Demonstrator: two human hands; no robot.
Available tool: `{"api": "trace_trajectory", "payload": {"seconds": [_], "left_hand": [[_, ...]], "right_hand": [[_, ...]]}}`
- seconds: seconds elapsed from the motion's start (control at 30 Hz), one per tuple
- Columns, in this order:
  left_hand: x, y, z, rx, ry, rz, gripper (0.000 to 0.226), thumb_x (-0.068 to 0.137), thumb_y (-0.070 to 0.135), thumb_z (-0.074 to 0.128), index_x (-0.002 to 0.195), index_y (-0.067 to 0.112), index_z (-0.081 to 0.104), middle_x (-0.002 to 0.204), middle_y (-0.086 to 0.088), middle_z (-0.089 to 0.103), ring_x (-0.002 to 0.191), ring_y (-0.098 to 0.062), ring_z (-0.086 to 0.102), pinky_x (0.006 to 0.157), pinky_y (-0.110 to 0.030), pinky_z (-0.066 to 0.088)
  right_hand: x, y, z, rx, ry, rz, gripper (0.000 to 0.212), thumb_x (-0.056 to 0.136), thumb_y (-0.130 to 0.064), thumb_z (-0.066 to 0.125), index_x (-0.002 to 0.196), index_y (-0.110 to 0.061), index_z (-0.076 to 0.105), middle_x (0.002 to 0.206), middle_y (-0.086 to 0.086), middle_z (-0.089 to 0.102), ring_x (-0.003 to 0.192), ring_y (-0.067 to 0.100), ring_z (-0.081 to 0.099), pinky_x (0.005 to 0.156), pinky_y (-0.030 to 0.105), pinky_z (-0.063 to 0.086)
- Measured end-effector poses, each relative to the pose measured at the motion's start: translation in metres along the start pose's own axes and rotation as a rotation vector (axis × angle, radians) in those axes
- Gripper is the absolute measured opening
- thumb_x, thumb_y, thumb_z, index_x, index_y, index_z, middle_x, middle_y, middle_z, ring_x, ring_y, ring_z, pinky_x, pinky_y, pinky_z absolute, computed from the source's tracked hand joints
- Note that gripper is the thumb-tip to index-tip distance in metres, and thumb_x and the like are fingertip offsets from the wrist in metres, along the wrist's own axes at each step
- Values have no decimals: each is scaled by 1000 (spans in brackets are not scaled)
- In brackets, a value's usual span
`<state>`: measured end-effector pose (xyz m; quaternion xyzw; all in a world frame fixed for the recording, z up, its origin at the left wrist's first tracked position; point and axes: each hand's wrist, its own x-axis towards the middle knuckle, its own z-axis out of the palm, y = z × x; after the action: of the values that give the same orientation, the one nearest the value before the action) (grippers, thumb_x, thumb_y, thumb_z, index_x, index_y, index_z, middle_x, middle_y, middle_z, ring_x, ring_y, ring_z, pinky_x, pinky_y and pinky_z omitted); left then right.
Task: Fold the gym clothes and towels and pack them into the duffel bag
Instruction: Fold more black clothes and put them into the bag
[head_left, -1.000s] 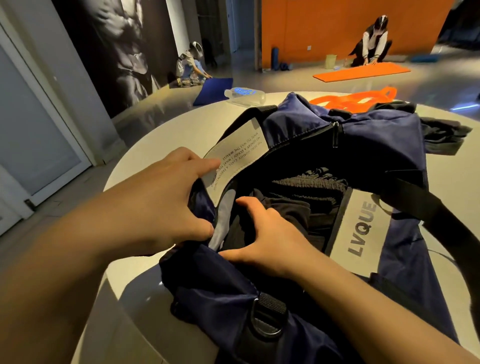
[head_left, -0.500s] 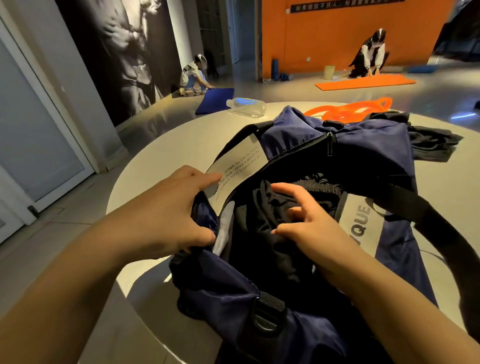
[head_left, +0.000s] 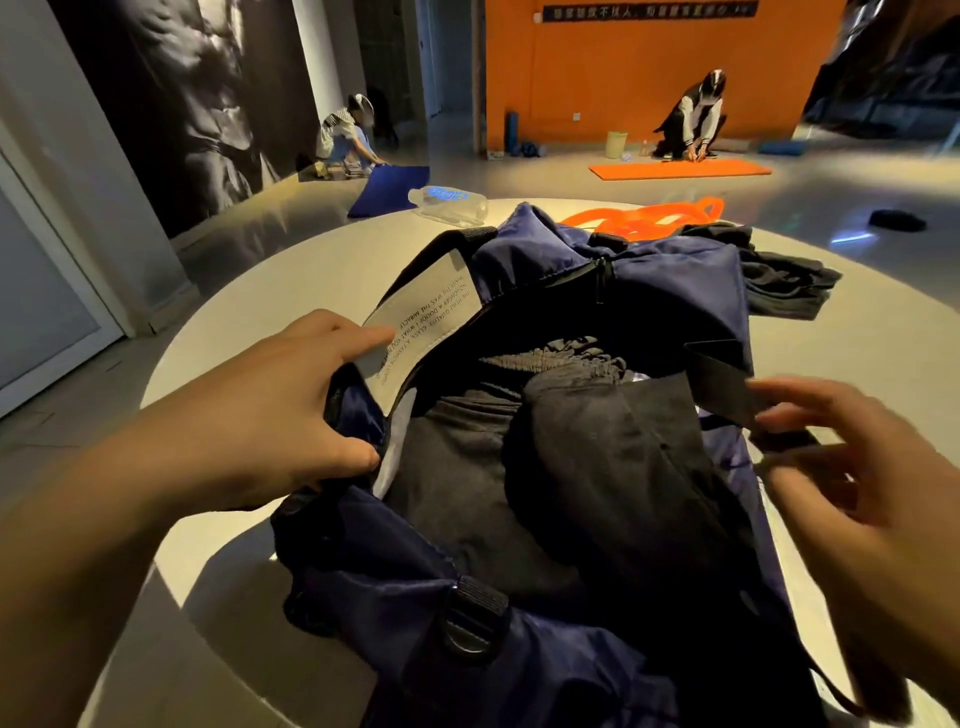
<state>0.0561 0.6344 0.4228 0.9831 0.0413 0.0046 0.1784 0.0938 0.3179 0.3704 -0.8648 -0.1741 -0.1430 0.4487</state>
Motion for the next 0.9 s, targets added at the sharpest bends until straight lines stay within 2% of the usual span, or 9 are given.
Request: {"api": "trace_trajectory", "payload": {"seconds": [0.1,0.17,0.27,0.33,0.4,0.5,0.67,0.77,0.9], "left_hand": [[-1,2,0,25,-1,-7,90,77,26,74,149,36,22,138,17,31,107,2,31,85,-14,29],[-1,2,1,49,-6,-11,90,78,25,74,149,37,20,141,17,29,105,2,30,80,-11,30],[-3,0,1,91,-20,-23,93,78,22,73,149,39,16,142,18,25,103,0,33,66,-9,38],[-6,-4,-1,109,-29,-42,93,79,23,73,149,41,14,141,19,24,100,-1,36,64,-7,42],[-10,-8,-3,105,-29,-53,93,79,23,73,148,43,15,138,20,26,96,0,38,64,-7,43],[-12,-10,-4,72,-39,-68,92,77,24,73,148,43,18,118,28,23,91,1,41,68,-4,41],[-2,3,-8,64,-25,-39,93,75,22,74,148,40,20,116,29,22,89,5,45,70,-9,43],[-1,6,-13,100,1,-15,93,74,23,75,147,43,21,128,27,27,94,3,41,68,-6,41],[-2,5,-20,124,25,-10,92,73,23,76,145,47,25,121,31,27,96,0,45,68,-11,43]], "right_hand": [[14,-54,17,-168,-67,-338,38,77,-25,51,111,-40,59,101,-15,58,84,4,57,66,25,50],[30,-79,50,-300,-276,-545,34,87,-25,50,119,-31,58,112,-8,56,97,13,56,78,33,50],[60,-74,112,-521,-700,-600,38,93,-24,52,131,-22,50,125,4,50,116,27,49,94,41,43],[69,-48,138,-623,-831,-559,44,95,-34,51,136,-18,47,133,8,47,123,29,46,100,40,40],[60,-23,147,-579,-839,-513,61,94,-56,39,143,-20,41,146,8,39,135,26,36,111,35,30],[43,-16,147,-487,-899,-427,96,69,-80,6,151,-33,18,161,0,9,147,15,4,117,27,1],[45,-32,164,-611,-955,-457,67,92,-66,20,151,-40,2,161,1,-8,147,19,-14,118,41,-9],[38,-34,175,-628,-936,-460,63,94,-63,17,150,-41,-1,160,4,-11,146,24,-16,117,47,-9],[40,-31,178,-650,-913,-481,61,95,-63,18,150,-42,0,161,5,-8,146,26,-12,116,48,-6]]}}
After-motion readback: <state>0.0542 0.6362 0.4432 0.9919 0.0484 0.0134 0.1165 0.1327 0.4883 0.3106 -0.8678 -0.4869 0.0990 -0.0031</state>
